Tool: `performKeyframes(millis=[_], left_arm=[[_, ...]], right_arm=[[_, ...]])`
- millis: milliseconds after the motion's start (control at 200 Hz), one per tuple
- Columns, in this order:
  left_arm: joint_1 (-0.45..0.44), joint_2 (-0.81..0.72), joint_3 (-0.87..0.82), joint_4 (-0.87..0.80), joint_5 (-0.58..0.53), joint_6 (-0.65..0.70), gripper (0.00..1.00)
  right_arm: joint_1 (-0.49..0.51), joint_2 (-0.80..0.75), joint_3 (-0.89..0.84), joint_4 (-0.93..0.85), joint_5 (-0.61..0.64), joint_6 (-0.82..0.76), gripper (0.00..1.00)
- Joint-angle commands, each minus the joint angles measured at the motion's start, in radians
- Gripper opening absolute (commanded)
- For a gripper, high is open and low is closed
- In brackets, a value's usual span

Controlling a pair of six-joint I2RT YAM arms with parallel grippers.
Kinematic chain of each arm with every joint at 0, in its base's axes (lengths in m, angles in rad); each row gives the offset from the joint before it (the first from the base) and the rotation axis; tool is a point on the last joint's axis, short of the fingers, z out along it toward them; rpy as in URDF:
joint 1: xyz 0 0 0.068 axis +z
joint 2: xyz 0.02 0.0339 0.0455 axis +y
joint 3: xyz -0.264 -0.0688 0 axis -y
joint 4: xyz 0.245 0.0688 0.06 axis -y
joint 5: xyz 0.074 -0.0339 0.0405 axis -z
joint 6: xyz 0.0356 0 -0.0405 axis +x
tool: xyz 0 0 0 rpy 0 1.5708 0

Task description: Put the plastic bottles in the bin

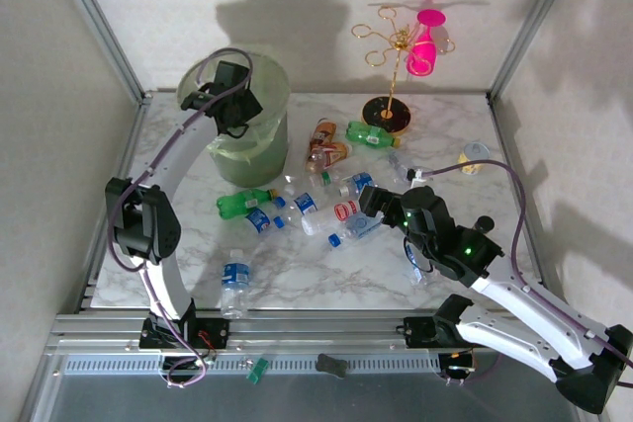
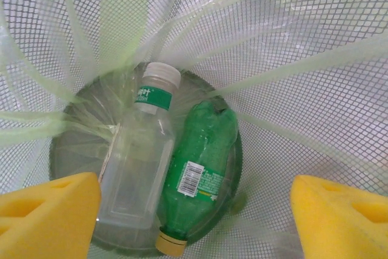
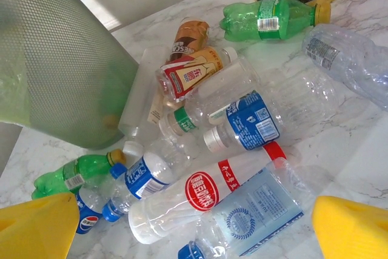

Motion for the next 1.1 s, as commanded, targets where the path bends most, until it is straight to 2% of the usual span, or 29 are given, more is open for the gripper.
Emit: performKeyframes(millis=[0, 130, 265, 355, 461, 516, 581, 701, 826, 906, 1021, 1096], left_arm=[[-0.012, -0.087, -0.005, -0.004, 0.002, -0.007, 0.81], [-0.05, -0.152, -0.012, 0.002, -0.009, 0.024, 0.81], [-0.108, -0.257, -0.053, 0.022, -0.094, 0.045, 0.81], [-0.166, -0.337, -0.08, 0.055, -0.156, 0.085, 0.82], [-0.221, -0.422, -0.111, 0.101, -0.173, 0.152, 0.82], [-0.239, -0.472, -0.143, 0.132, -0.17, 0.189, 0.83], [-0.265, -0.54, -0.193, 0.184, -0.157, 0.252, 0.83], [-0.37, -0.668, -0.314, 0.3, -0.166, 0.364, 0.83], [-0.465, -0.744, -0.435, 0.377, -0.144, 0.412, 0.82], [-0.483, -0.753, -0.509, 0.408, -0.088, 0.439, 0.83], [-0.497, -0.736, -0.596, 0.434, -0.08, 0.455, 0.82], [-0.499, -0.722, -0.651, 0.478, -0.08, 0.456, 0.82]], right_arm=[[-0.006, -0.002, 0.037, -0.015, 0.02, -0.004, 0.99], [-0.006, -0.022, 0.046, -0.013, 0.017, -0.007, 0.99], [-0.006, -0.083, 0.018, 0.023, 0.014, -0.021, 0.99], [-0.005, -0.085, 0.023, -0.048, 0.07, 0.007, 0.99], [-0.008, -0.062, 0.035, -0.138, 0.101, 0.042, 0.99], [-0.007, -0.045, 0.04, -0.166, 0.086, 0.053, 0.99], [-0.007, -0.028, 0.04, -0.162, 0.014, 0.037, 0.99], [-0.007, 0.052, 0.076, -0.244, -0.053, 0.047, 0.99], [-0.008, 0.18, 0.131, -0.455, 0.002, 0.163, 0.99], [-0.007, 0.271, 0.152, -0.534, 0.006, 0.192, 0.99], [-0.009, 0.379, 0.159, -0.655, 0.093, 0.275, 0.99], [-0.01, 0.388, 0.127, -0.615, 0.072, 0.259, 0.99]])
